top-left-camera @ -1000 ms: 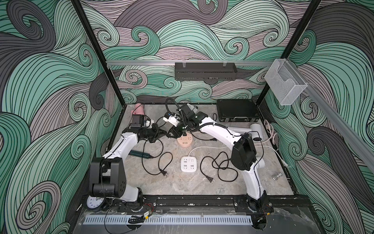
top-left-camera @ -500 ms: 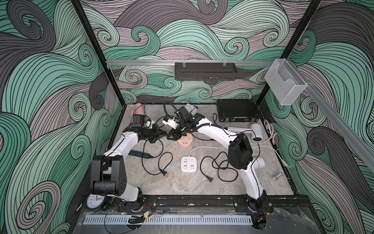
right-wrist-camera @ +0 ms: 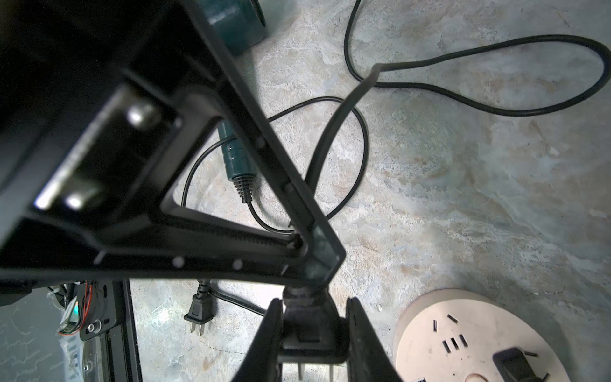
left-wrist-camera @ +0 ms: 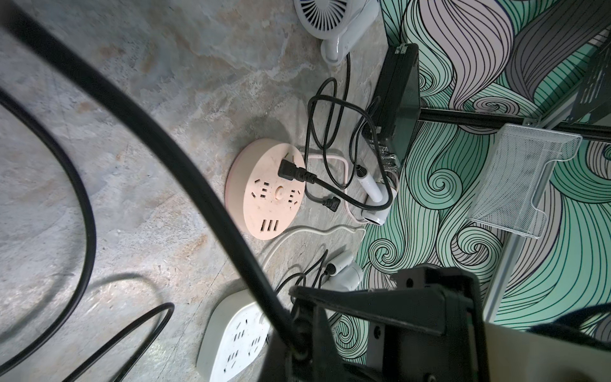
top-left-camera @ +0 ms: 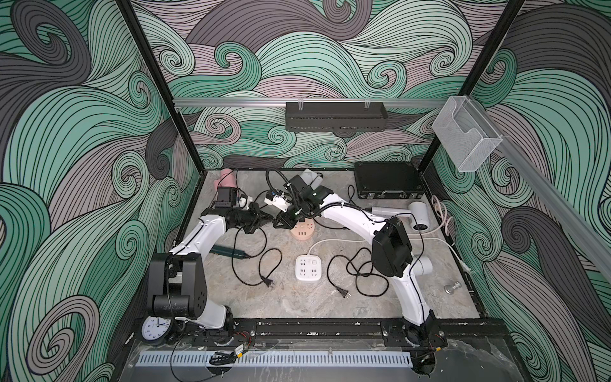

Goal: Charge the blow dryers
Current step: Pick up the plug from the center of the board.

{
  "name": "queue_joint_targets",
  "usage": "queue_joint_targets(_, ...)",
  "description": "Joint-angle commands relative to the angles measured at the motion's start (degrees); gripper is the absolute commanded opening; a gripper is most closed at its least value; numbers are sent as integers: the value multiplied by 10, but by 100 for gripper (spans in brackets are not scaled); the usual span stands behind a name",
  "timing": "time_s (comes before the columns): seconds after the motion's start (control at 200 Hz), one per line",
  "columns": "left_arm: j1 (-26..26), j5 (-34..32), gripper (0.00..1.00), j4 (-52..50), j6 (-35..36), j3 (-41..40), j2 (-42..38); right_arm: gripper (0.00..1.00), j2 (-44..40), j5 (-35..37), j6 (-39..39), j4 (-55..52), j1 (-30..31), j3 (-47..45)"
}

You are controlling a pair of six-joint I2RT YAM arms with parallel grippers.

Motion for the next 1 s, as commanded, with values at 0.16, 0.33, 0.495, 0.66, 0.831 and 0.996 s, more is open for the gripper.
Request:
queue_joint_targets(0.16, -7, 22, 6, -13, 35, 24, 14, 14, -13, 3, -16, -3, 0, 7)
queue_joint_targets(0.33, -7, 34, 25, -21, 62, 27, 15, 12, -21, 0, -10, -6, -1, 11)
queue_joint_targets(0.495, -11, 66, 33, -16, 73, 24, 27, 12, -17, -10, -5, -8, -3, 17)
queue_joint_targets(0.66, -19, 87, 31, -23, 92, 27, 43, 12, -19, -5, -3, -3, -3, 13)
queue_joint_targets(0.831, -21, 91, 21, -22, 93, 27, 51, 12, -15, -1, 1, -4, -7, 12)
queue_joint_targets(0.996, -21, 91, 11, -20, 90, 27, 55, 12, -16, 0, 2, -5, -8, 10)
